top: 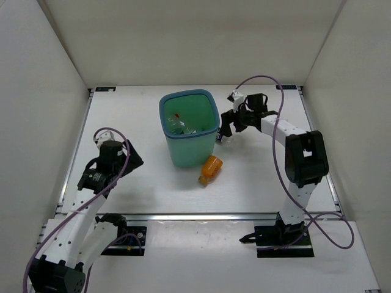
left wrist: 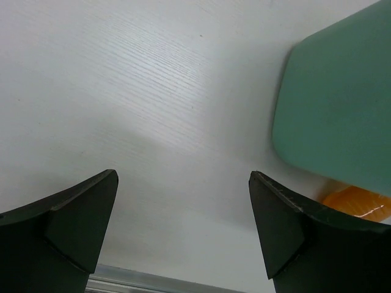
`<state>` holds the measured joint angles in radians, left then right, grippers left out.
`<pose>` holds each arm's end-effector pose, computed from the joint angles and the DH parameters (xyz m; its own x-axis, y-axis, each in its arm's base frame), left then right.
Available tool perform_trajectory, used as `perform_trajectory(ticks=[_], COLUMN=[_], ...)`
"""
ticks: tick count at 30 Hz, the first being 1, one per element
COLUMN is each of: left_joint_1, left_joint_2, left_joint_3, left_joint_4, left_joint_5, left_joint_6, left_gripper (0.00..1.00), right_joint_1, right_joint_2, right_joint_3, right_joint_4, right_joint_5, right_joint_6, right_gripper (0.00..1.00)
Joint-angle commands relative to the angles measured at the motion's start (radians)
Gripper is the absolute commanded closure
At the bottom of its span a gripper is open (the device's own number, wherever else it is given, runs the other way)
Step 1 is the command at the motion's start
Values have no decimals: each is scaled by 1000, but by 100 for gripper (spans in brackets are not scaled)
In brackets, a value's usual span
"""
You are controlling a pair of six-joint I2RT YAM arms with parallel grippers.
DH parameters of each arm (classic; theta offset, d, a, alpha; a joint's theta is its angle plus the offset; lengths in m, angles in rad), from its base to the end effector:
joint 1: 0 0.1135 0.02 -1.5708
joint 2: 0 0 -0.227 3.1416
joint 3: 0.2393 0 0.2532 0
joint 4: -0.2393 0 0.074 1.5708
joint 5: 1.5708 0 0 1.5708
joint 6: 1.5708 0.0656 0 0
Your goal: Put the plastic bottles in the bin
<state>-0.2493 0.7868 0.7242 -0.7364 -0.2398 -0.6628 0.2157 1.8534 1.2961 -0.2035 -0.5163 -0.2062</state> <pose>0.2025 -0.0355 0.2200 -0.5962 -0.4650 -0.6545 -0.3649 0.8831 -0.2950 0.4021 0.1213 0.1620 -0.5496 -0.3027 -0.7786 -0.6619 0.7264 0.1849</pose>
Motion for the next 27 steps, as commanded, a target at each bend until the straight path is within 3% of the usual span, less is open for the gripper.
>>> perform_trajectory(ticks=[1,5,12,13,14,15,19,27], left_joint_1=[34,30,44,38,41,41,38,39], left_joint_2=[-32,-1,5,5,6,8,-6,-1], left_joint_3=[20,34,21,30,26,32,35,18], left_joint_4=[-44,-61,-60,-58,-63,-60,-60,-38], left_joint_5=[28,10,14,13,8,5,4,25], left_joint_6=[-37,-28,-18,-26,-23,-21,-23,-17], left_gripper=[1,1,2,1,1,1,2,1], right_joint_1=[17,56,119,114,110,113,117,45], right_joint_2=[67,136,109,107,101,95,58,-198], right_joint_3=[94,131,-1,-12,-23,-24,-29,28], right_joint_4=[3,-19,87,102,116,115,102,79], right_joint_5=[-21,7,116,121,134,147,173,262], right_joint_6=[-33,-27,14,24,39,44,42,123], right_gripper=[6,7,16,24,42,51,48,54])
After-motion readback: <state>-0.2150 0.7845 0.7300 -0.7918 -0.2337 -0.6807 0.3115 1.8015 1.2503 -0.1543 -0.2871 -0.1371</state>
